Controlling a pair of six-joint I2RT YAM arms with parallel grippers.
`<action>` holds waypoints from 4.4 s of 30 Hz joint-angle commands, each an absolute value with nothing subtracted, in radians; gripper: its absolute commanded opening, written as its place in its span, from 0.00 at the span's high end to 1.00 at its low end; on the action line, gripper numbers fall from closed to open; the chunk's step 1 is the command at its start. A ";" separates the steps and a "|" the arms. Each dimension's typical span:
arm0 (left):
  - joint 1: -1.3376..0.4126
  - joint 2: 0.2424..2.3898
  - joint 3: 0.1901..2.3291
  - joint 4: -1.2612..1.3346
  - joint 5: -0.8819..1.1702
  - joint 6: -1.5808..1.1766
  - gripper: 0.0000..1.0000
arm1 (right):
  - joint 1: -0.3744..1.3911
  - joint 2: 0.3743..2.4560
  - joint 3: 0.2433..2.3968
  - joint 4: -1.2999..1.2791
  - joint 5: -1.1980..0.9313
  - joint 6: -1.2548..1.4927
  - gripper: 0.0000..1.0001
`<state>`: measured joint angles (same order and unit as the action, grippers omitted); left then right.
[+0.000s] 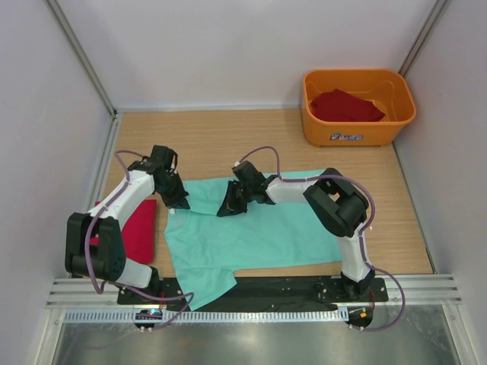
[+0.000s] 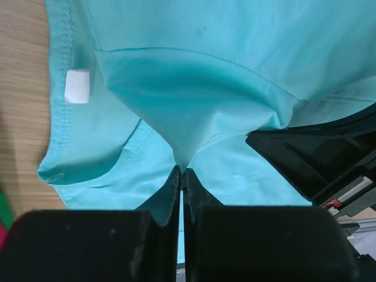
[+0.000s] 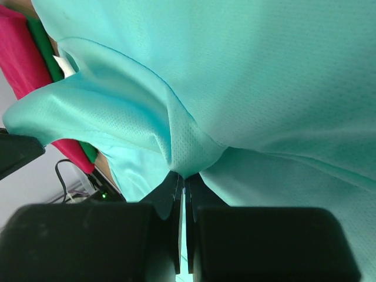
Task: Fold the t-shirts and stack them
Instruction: Fold the tshirt
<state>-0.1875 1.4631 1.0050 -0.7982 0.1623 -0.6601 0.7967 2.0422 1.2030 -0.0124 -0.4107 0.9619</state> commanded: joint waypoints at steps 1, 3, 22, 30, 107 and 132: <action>-0.183 1.408 0.971 -0.836 0.180 -0.649 1.00 | 0.799 1.986 1.239 -0.055 -0.452 0.919 0.97; -0.183 1.388 0.954 -0.847 0.176 -0.653 1.00 | 0.799 1.997 1.255 -0.058 -0.475 0.920 0.97; -0.183 1.296 0.867 -0.903 0.189 -0.701 1.00 | 0.799 1.934 1.230 -0.123 -0.525 0.885 0.97; -0.184 1.308 0.831 -0.919 0.173 -0.745 1.00 | 0.798 1.942 1.229 -0.141 -0.541 0.868 0.96; -0.084 1.750 1.316 -0.804 0.107 -0.538 0.56 | -0.054 1.565 0.801 -0.239 -0.166 0.729 0.64; -0.084 1.782 1.321 -0.805 0.104 -0.548 0.55 | -0.055 1.534 0.922 -0.458 -0.150 0.663 0.99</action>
<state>-0.0849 1.7767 1.2865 -0.8040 0.0982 -0.5457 -0.0509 1.5826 0.8791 -0.3965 -0.1383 0.6781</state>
